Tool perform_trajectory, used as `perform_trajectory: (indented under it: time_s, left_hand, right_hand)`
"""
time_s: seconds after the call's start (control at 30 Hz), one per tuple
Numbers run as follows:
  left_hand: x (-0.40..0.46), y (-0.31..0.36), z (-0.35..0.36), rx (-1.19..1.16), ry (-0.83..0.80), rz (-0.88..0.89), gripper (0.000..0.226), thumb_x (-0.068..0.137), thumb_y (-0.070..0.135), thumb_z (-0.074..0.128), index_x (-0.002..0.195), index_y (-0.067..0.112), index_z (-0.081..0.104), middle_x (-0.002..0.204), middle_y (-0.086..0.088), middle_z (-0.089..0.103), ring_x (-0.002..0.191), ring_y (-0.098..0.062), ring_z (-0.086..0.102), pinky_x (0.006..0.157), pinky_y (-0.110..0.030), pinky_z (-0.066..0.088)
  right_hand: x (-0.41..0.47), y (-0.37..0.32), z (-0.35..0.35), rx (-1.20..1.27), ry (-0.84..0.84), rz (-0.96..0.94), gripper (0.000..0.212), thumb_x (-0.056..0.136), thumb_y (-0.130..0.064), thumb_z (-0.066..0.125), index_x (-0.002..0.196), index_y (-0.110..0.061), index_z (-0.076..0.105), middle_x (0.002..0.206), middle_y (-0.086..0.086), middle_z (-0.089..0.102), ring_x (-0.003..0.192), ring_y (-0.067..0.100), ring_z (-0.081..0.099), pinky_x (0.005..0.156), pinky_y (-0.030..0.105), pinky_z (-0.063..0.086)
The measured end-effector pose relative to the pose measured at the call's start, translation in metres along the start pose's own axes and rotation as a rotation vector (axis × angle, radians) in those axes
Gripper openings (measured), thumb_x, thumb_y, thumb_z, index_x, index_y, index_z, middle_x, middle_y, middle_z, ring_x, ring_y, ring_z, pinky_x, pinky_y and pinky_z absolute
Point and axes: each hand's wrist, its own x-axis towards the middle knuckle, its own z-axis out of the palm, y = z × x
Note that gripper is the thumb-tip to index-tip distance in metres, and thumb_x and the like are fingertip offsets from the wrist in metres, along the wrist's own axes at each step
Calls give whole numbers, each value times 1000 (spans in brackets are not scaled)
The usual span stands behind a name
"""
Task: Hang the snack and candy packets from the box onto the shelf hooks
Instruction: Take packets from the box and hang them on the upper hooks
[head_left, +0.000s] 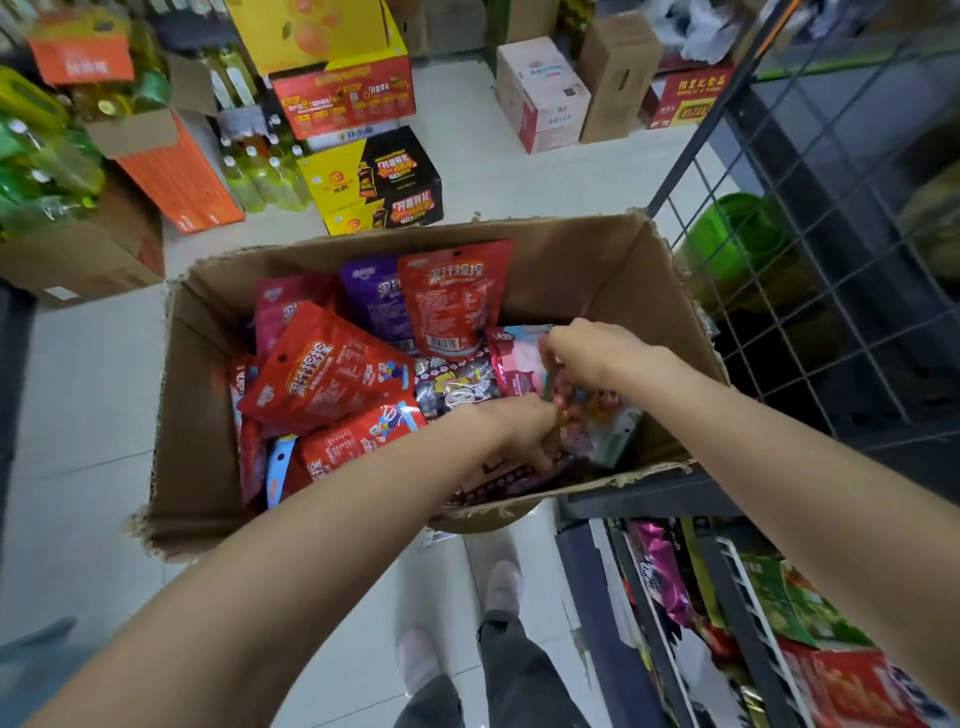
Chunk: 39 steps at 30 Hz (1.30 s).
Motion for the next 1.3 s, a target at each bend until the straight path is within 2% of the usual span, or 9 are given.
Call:
perform_trajectory:
  time_s: [0.2, 0.33, 0.43, 0.6, 0.77, 1.0, 1.13, 1.2, 1.3]
  left_hand:
    - [-10, -10, -2, 54, 58, -42, 21, 90, 15, 53, 96, -4, 60, 95, -22, 63, 85, -35, 58, 66, -31, 36]
    - [-36, -27, -15, -240, 300, -172, 9, 96, 12, 43, 101, 4, 45, 99, -21, 58, 85, -28, 51, 63, -29, 26]
    - [-61, -38, -34, -410, 524, -256, 7, 98, 16, 43, 92, 12, 40, 89, -8, 55, 82, -22, 49, 61, -28, 24]
    - [-102, -23, -70, -399, 686, -128, 10, 95, 15, 51, 87, 15, 46, 88, 0, 56, 83, -15, 48, 67, -26, 29]
    - [-142, 15, -102, -320, 777, 69, 10, 94, 12, 53, 85, 17, 51, 80, 3, 55, 78, -14, 49, 66, -25, 30]
    - [-191, 69, -125, -588, 991, 363, 13, 96, 10, 48, 86, 10, 55, 83, -8, 56, 81, -16, 51, 75, -30, 37]
    - [-203, 126, -137, -713, 1046, 438, 25, 94, 2, 49, 75, 18, 52, 70, 5, 54, 65, -3, 47, 61, -15, 36]
    - [-206, 158, -146, -808, 1062, 470, 25, 94, 1, 49, 74, 17, 52, 70, 6, 54, 65, -3, 47, 61, -16, 36]
    - [-204, 213, -167, -1047, 1048, 506, 27, 95, 5, 49, 73, 19, 52, 74, 0, 56, 72, -17, 52, 69, -31, 41]
  right_hand:
    - [1, 7, -6, 25, 84, 32, 39, 86, -16, 64, 124, -17, 54, 121, 14, 56, 109, 35, 57, 72, 32, 39]
    - [-4, 10, -13, 63, 117, 39, 38, 89, -11, 57, 125, -22, 54, 123, 13, 54, 108, 33, 57, 72, 31, 39]
    - [-10, 8, -23, 219, 194, 45, 23, 88, -5, 50, 106, -17, 59, 111, 15, 61, 90, 31, 57, 69, 31, 41]
    - [-50, -3, -61, 487, 425, -108, 6, 91, -7, 59, 91, -11, 63, 68, -3, 55, 63, 13, 51, 51, 9, 34]
    - [-117, -26, -92, 603, 550, -186, 10, 91, -11, 61, 82, -16, 61, 57, -8, 47, 46, 2, 42, 52, 24, 32]
    - [-235, -40, -112, 912, 790, -63, 16, 96, -23, 55, 86, -15, 65, 73, -4, 59, 55, 4, 48, 47, 16, 34]
    - [-289, -34, -97, 1323, 894, -67, 17, 94, -25, 58, 92, -12, 69, 92, 3, 71, 72, 10, 64, 73, 29, 50]
    - [-321, -30, -95, 1608, 878, -138, 39, 89, -43, 57, 105, -9, 67, 99, 10, 72, 81, 20, 68, 79, 36, 51]
    - [-377, -25, -91, 1805, 802, -459, 73, 82, -60, 45, 136, -12, 49, 131, 13, 58, 118, 28, 58, 98, 43, 45]
